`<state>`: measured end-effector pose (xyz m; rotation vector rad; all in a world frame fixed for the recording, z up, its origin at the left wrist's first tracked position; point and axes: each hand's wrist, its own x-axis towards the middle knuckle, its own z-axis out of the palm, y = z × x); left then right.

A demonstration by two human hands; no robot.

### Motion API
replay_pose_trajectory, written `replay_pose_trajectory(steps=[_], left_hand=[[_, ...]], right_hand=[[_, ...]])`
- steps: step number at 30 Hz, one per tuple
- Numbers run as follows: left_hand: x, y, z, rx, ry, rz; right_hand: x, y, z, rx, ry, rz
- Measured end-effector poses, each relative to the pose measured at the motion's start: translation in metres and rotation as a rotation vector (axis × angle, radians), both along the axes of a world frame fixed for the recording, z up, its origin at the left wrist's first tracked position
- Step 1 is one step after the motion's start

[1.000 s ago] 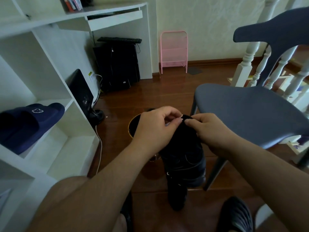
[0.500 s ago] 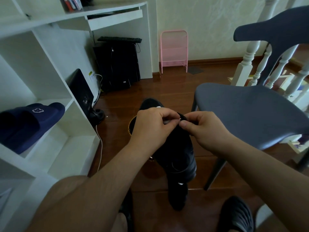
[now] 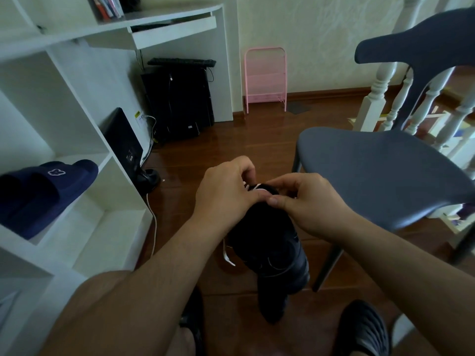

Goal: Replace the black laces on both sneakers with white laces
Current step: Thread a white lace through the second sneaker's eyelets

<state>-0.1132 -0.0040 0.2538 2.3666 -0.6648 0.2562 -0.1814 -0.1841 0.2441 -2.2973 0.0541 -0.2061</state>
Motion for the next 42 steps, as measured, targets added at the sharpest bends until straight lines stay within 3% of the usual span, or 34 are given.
replay_pose_trajectory(steps=[4, 7, 11, 15, 20, 27, 28, 32, 34, 36, 42], left_hand=[[0.006, 0.003, 0.000, 0.074, 0.056, -0.087], [0.009, 0.006, 0.001, 0.096, 0.046, -0.084], [0.011, 0.008, -0.003, 0.130, 0.308, 0.053], [0.014, 0.013, -0.007, 0.151, 0.533, 0.045], [0.018, 0.014, -0.010, 0.076, 0.334, 0.096], [0.019, 0.018, -0.011, -0.192, 0.186, 0.192], [0.021, 0.020, -0.011, -0.239, 0.196, 0.209], [0.028, 0.023, -0.016, -0.274, 0.277, 0.226], [0.028, 0.020, -0.021, -0.250, 0.283, 0.211], [0.028, 0.017, -0.022, -0.259, 0.279, 0.208], [0.030, 0.016, -0.029, -0.242, 0.147, 0.200]], right_hand=[[0.000, -0.002, 0.000, 0.048, 0.021, -0.056], [0.007, -0.010, -0.005, 0.214, 0.018, -0.186], [0.012, -0.013, -0.009, 0.554, -0.024, -0.290], [0.016, -0.008, -0.014, 0.667, -0.063, -0.308], [0.019, -0.003, -0.023, 0.562, -0.049, -0.297], [0.017, -0.003, -0.006, 0.498, -0.101, -0.308], [0.018, -0.002, -0.002, 0.617, -0.071, -0.333], [0.026, -0.024, 0.033, 1.610, 0.021, -0.445], [0.024, -0.038, 0.044, 1.733, -0.019, -0.415], [0.022, -0.040, 0.043, 1.494, -0.003, -0.375], [0.031, -0.013, 0.010, 0.015, -0.012, -0.146]])
